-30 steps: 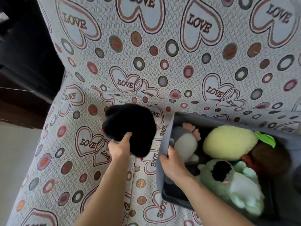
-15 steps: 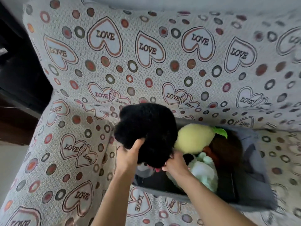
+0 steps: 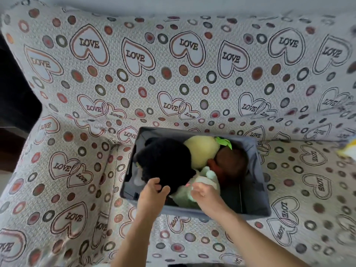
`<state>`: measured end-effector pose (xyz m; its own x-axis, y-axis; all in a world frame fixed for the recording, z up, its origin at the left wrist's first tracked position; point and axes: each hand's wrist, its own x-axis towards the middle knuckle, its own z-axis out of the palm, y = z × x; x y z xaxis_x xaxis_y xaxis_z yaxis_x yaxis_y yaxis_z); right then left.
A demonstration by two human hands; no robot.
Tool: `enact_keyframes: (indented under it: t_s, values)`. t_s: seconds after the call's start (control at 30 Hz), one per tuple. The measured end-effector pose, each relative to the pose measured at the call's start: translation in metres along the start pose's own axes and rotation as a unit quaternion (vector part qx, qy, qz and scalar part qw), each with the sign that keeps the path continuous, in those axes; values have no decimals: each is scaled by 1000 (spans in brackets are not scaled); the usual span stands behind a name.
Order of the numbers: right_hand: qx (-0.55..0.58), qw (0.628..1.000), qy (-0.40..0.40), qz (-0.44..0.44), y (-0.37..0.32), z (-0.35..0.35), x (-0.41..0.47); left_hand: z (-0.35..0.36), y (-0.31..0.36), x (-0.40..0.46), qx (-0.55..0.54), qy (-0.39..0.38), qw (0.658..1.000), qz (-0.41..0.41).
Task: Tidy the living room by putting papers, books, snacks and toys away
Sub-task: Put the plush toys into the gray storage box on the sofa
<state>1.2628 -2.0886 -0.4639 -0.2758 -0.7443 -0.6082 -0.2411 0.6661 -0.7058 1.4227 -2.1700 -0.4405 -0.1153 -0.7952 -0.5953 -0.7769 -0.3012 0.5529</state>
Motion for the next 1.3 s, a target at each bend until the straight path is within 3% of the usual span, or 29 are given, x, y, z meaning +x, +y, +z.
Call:
enact_keyframes:
  t_s: [0.07, 0.13, 0.23, 0.3, 0.4, 0.47, 0.6, 0.7, 0.9, 1.07, 1.3]
  values:
    - [-20, 999, -43, -5, -3, -1, -4, 10, 0, -8, 27, -23, 999, 16]
    - [-28, 999, -21, -3, -6, -2, -2, 16, 1, -12, 51, -44, 997, 34]
    - [-73, 996, 49, 7, -3, -12, 6, 29, 11, -12, 77, -69, 993, 56]
    - [-136, 986, 90, 28, 1, -28, 10, 46, 21, -13, 83, -126, 985, 88]
    - [-236, 942, 222, 85, 5, -64, 12, 78, 37, -21, 86, -236, 958, 137]
    - [-258, 916, 279, 131, 12, -91, 15, 97, 45, -21, 106, -268, 944, 159]
    - [-178, 928, 222, 239, 34, -133, 22, 123, 56, -14, 193, -304, 916, 177]
    - [-199, 934, 169, 243, 48, -148, 21, 134, 64, -12, 278, -298, 892, 195]
    - [-204, 951, 153, 173, 66, -169, 16, 143, 72, -20, 242, -246, 921, 181]
    - [-180, 967, 156, 86, 88, -199, 1, 167, 85, -45, 251, -220, 923, 193]
    - [-192, 964, 174, 53, 141, -290, -48, 257, 128, -109, 228, -201, 924, 233]
